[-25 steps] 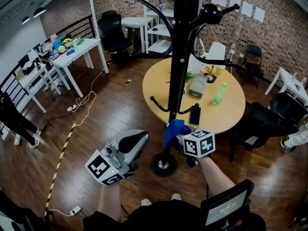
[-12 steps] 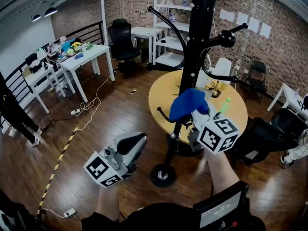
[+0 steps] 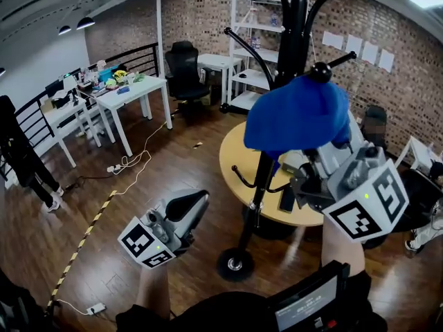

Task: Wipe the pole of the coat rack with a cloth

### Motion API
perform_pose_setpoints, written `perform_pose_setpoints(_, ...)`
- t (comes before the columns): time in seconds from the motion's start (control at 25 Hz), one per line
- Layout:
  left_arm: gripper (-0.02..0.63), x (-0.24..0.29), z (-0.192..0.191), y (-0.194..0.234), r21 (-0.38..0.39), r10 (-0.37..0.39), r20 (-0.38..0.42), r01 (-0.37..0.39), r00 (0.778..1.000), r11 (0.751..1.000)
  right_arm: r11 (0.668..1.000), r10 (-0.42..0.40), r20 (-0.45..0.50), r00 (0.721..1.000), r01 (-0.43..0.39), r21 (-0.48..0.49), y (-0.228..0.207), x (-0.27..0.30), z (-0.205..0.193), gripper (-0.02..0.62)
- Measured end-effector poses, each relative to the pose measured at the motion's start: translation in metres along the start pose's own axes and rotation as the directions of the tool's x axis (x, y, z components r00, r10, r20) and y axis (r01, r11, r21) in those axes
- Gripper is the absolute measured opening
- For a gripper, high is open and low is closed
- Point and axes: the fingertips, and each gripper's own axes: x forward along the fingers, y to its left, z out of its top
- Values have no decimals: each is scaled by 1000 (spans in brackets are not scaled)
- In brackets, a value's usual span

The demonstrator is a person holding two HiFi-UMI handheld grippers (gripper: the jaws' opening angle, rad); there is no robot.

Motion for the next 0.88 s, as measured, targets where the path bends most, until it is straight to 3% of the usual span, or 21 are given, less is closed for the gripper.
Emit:
perform_pose_setpoints(0.16,-8,0,0,-5,-1,-1,3,1,1000,1000,998,14,22,1000,-12,-60,9,-2,12,21)
perform_pose_setpoints(0.32,-8,0,-4,-7,-11,-8,-13,8,1000,1000,995,-97,-83,992,94,-38,-30,7,-35,21)
perform_pose_setpoints(0.44,-8,0,-7,-11,-24,-16,-20,15,1000,1000,979,-200,-229,953,204,-4,-71,7,-98,21)
perform_pose_setpoints(0.68,-8,-4,-19,-22,-69,-22,-42,19,999,997,965,-206,-391,897,253,70,-63,-38,-199,21)
perform_pose_setpoints(0.76,-8,-5,-25,-25,-88,-23,-49,19,999,996,959,-188,-472,861,265,102,-48,-64,-243,21)
perform_pose_setpoints(0.88,-8,-7,-33,-30,-111,-29,-62,22,998,994,942,-147,-606,782,297,154,-25,-108,-316,21)
